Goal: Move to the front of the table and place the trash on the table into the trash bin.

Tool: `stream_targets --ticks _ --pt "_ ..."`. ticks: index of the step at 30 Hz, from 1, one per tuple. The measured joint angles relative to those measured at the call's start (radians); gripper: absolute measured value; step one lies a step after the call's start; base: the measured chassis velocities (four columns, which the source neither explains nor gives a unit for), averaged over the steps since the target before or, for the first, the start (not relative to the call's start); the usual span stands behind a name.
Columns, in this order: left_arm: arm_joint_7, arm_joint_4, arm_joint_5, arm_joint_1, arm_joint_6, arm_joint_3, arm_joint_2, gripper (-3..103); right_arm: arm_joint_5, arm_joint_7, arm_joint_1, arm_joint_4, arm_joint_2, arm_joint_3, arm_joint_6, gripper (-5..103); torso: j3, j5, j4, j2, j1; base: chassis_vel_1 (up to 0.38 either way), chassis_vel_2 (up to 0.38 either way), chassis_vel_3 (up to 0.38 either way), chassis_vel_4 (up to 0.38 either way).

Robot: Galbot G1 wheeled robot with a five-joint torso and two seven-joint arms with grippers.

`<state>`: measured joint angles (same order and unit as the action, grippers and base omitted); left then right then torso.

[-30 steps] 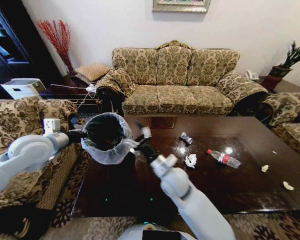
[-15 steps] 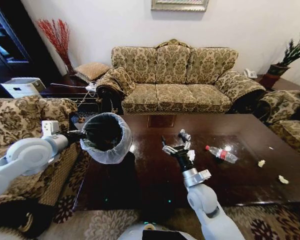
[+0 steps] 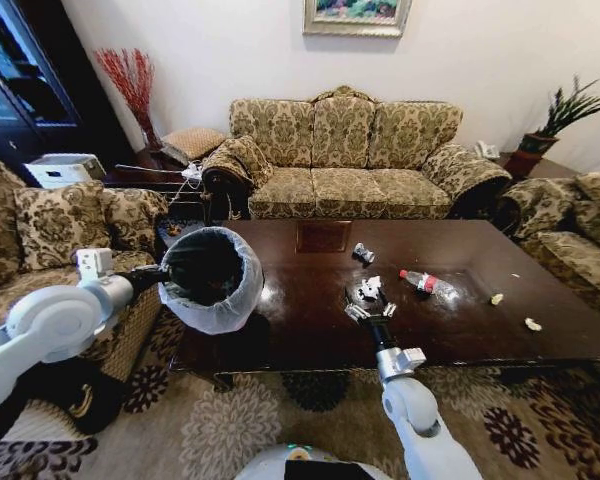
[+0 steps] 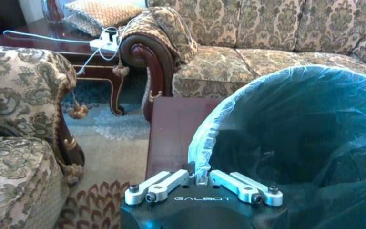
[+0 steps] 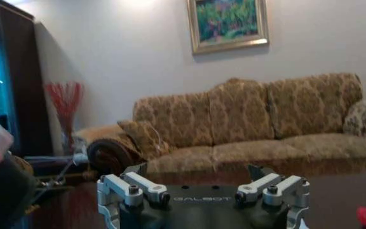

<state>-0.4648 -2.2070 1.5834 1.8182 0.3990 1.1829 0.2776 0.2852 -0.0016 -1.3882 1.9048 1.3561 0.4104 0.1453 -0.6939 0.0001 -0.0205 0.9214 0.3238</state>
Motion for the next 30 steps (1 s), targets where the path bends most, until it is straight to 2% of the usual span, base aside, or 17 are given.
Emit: stream_targets --ticks 8,10,12,14,16,21,25,30 --pt "0.019 0.012 -0.028 0.006 -0.007 -0.001 0.025 0 -0.008 0.012 0.098 -0.166 0.037 0.031 0.022 100 0.0 -0.0002 0.0003 0.0 0.0 -0.163 -0.103 0.165 0.104" --pt "0.022 0.015 -0.029 0.006 -0.007 -0.001 0.025 0 0.004 0.03 0.135 -0.213 0.046 0.036 0.021 100 0.0 0.0007 0.0004 0.0 0.0 -0.103 -0.161 0.117 0.175" --pt "0.024 0.016 -0.031 0.006 -0.008 0.0 0.025 0 0.011 0.037 0.18 -0.268 0.059 0.045 0.003 100 0.0 0.0013 0.0002 0.0 -0.001 -0.042 -0.135 0.048 0.149" --pt "0.031 0.017 -0.034 0.005 -0.009 -0.001 0.022 0 0.003 0.033 0.263 -0.374 0.081 0.053 -0.026 100 0.0 -0.0002 0.0006 0.0 -0.001 -0.029 -0.119 -0.007 0.049" --pt "0.031 0.017 -0.034 0.005 -0.01 -0.003 0.022 0 -0.003 0.032 0.289 -0.407 0.088 0.052 -0.03 100 0.0 -0.0004 0.0007 0.0 -0.001 0.0 0.0 0.0 0.0" --pt "0.032 0.014 -0.042 0.008 -0.015 -0.012 0.021 0 -0.025 0.031 0.407 -0.593 0.118 0.005 -0.033 100 0.0 -0.0007 -0.0003 0.0 0.0 0.031 0.018 -0.006 -0.016" --pt "0.035 0.011 -0.047 0.013 -0.016 -0.011 0.022 0 -0.032 0.055 0.482 -0.697 0.139 -0.017 -0.034 100 0.0 -0.0001 -0.0001 0.0 0.0 0.007 0.015 0.002 0.001" --pt "0.035 0.015 -0.047 0.013 -0.018 -0.011 0.018 0 -0.044 0.075 0.517 -0.743 0.154 -0.022 -0.059 100 0.0 0.0 0.0003 0.0 0.0 0.0 0.0 0.0 0.0"
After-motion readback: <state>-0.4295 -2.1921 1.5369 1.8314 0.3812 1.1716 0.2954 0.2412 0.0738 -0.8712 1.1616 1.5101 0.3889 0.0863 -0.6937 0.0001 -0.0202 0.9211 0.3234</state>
